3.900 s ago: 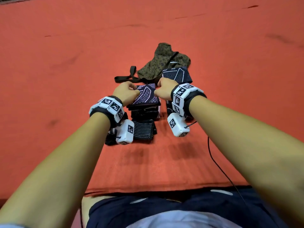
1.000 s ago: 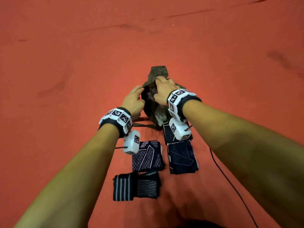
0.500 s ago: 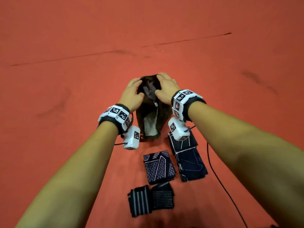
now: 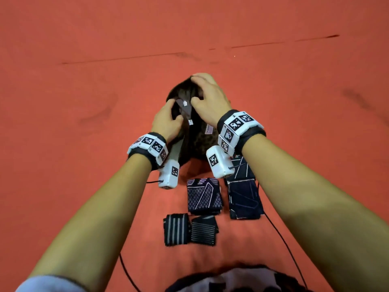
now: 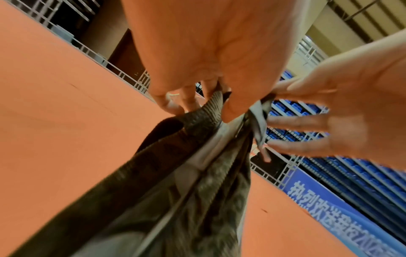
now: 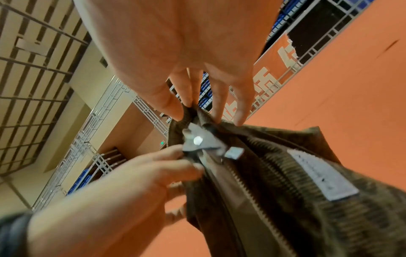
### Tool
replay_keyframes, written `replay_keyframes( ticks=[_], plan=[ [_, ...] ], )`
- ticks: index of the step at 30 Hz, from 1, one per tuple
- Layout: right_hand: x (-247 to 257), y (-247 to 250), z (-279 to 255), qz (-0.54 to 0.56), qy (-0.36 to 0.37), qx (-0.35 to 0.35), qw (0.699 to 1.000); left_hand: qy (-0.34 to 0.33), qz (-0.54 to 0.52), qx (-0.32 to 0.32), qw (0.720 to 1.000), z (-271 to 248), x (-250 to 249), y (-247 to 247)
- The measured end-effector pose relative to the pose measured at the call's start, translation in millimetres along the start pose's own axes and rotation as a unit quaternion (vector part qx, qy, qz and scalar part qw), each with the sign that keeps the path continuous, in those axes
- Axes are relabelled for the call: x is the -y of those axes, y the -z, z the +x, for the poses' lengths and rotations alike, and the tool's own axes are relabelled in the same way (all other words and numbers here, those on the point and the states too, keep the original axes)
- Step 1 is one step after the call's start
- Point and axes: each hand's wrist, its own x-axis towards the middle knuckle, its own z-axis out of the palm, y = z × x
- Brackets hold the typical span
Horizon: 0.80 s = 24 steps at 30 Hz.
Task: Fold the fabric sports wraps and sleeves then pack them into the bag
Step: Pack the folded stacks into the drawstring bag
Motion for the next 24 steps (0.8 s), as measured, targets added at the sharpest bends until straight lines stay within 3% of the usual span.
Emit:
replay_keyframes(
  ticks=[4,9,16,21,24],
  plan=[
    [6.8,-21.3,-27.8,0.033,-0.017,-0.014,0.999,-0.039,-0.038,-0.036,0.998,-8.0,0.5,16.7],
    [-20.9,-51.0,-73.7,0.057,-0.093,0.011,0.994,-0.044,-0.076,-0.017,0.996,-27.4,6.6,12.1],
    [-96.3,-106.0,-154.5,0.006,-0.248,0.189,0.95,0.039,-0.13,-0.02,0.991,-60.1,21.7,-4.7],
    [-117.3,-125.6,-175.3,-0.095,-0.307,0.27,0.908,0.087,-0.131,-0.077,0.985,-70.1,46.3,10.6],
    [-120.8,-133.0,-167.7,-0.107,-0.299,0.285,0.904,0.104,-0.129,-0.096,0.982,-71.4,77.2,20.2]
  ],
)
